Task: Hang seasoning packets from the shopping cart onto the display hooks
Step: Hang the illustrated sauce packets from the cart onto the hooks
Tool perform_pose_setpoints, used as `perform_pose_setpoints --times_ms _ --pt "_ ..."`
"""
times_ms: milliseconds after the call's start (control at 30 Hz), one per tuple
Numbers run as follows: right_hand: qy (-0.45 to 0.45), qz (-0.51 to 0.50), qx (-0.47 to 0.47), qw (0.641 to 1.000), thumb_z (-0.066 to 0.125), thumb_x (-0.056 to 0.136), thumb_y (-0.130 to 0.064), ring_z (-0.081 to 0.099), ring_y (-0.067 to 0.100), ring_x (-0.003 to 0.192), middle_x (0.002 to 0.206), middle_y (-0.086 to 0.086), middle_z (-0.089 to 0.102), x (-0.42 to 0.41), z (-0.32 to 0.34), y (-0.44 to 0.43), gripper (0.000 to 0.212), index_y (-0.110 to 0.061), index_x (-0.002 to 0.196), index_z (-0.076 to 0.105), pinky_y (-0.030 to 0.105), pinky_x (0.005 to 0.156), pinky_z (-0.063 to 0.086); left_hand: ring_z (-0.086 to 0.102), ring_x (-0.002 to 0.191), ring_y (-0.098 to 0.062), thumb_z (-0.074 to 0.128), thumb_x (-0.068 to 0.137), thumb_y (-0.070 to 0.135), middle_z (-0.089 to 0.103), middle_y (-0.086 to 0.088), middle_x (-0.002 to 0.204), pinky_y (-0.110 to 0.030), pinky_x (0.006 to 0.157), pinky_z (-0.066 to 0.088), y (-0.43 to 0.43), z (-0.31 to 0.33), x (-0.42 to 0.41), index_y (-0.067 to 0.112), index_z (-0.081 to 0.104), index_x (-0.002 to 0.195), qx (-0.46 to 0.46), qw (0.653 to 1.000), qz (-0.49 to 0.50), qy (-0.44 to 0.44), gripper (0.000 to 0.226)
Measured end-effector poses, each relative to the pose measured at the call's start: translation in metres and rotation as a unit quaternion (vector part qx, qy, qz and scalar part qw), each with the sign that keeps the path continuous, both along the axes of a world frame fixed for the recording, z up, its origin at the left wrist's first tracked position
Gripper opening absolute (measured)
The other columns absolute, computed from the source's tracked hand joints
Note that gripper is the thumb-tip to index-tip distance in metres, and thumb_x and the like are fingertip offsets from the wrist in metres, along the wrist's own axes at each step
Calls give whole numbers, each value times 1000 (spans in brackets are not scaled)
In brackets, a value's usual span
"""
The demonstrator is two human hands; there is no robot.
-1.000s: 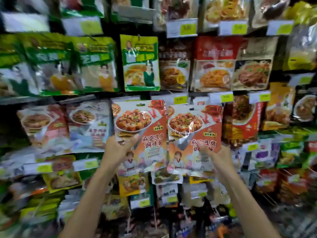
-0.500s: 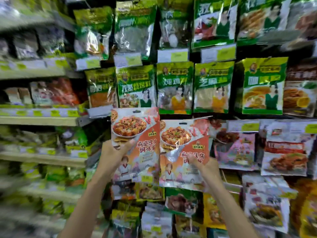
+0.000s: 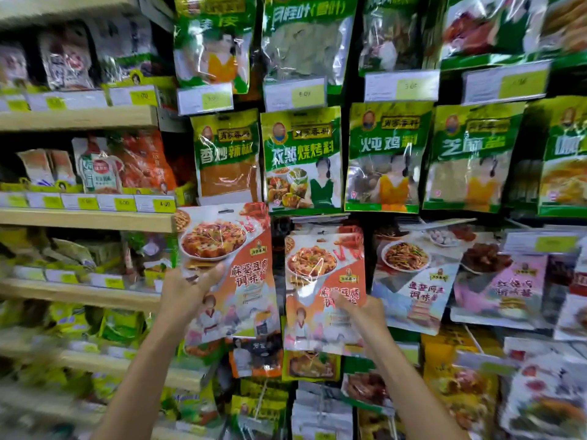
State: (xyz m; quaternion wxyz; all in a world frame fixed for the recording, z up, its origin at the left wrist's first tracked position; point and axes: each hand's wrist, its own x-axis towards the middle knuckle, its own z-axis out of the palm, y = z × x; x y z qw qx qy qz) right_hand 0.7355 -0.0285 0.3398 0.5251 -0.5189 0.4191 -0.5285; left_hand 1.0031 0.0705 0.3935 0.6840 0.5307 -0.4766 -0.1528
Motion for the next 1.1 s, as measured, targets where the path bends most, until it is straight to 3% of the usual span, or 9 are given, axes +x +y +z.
perform_pose_setpoints --times_ms 200,400,567,633,700,767,833,967,1100 --pt "3 -36 24 999 76 79 -30 62 4 75 81 -10 69 8 7 -20 15 -22 85 65 19 59 42 28 34 -11 74 64 44 32 7 39 -25 39 31 -13 -2 5 22 43 39 10 1000 22 -1 46" --pt "14 -31 51 998 73 82 -31 56 15 81 82 -9 61 8 3 -31 18 -24 83 57 34 78 40 29 31 -6 73 75 33 33 6 34 -18 37 29 -18 -1 -3 25 49 38 2 1000 -12 -3 44" --pt "16 4 50 999 62 90 -32 58 22 102 111 8 66 2 2 -27 37 -5 116 60 36 87 43 33 28 -2 71 80 21 37 8 31 -15 34 31 -21 2 -19 28 54 36 0 998 -53 14 48" --pt "47 -24 9 999 59 93 -29 60 24 105 115 11 65 -2 -2 -21 36 -4 119 58 39 91 48 36 29 -8 73 74 26 39 7 35 -19 34 32 -22 2 -23 24 54 40 10 996 -74 39 39" --pt "106 -110 -72 986 58 95 -25 62 18 97 110 6 64 -7 -6 -12 26 -8 114 54 27 81 52 39 31 -12 75 71 29 44 7 38 -22 35 35 -24 2 -26 21 56 48 15 994 -87 62 30" --pt "136 -202 -158 957 57 95 -21 57 2 86 104 -3 59 -8 -3 1 15 -17 108 49 12 68 45 41 31 -12 74 71 27 46 7 38 -22 36 37 -24 0 -29 20 61 55 17 990 -107 85 22" --pt "140 -223 -211 941 55 96 -20 53 0 86 100 -8 56 -5 5 11 14 -22 107 48 13 72 41 44 32 -12 73 71 25 46 7 38 -23 38 38 -23 -3 -32 21 65 55 20 985 -130 108 18" --pt "103 -163 -230 954 55 96 -21 55 -6 88 96 -16 57 5 24 21 11 -20 107 53 10 73 42 46 33 -16 71 73 22 49 2 42 -21 36 39 -18 -18 -38 6 63 83 26 979 -143 144 20" --pt "55 -12 -184 981 54 95 -34 61 1 96 102 -9 67 14 30 29 19 -21 106 62 14 81 47 46 35 -17 70 76 17 46 1 43 -23 37 41 -14 -23 -54 4 59 78 42 978 -167 118 17"
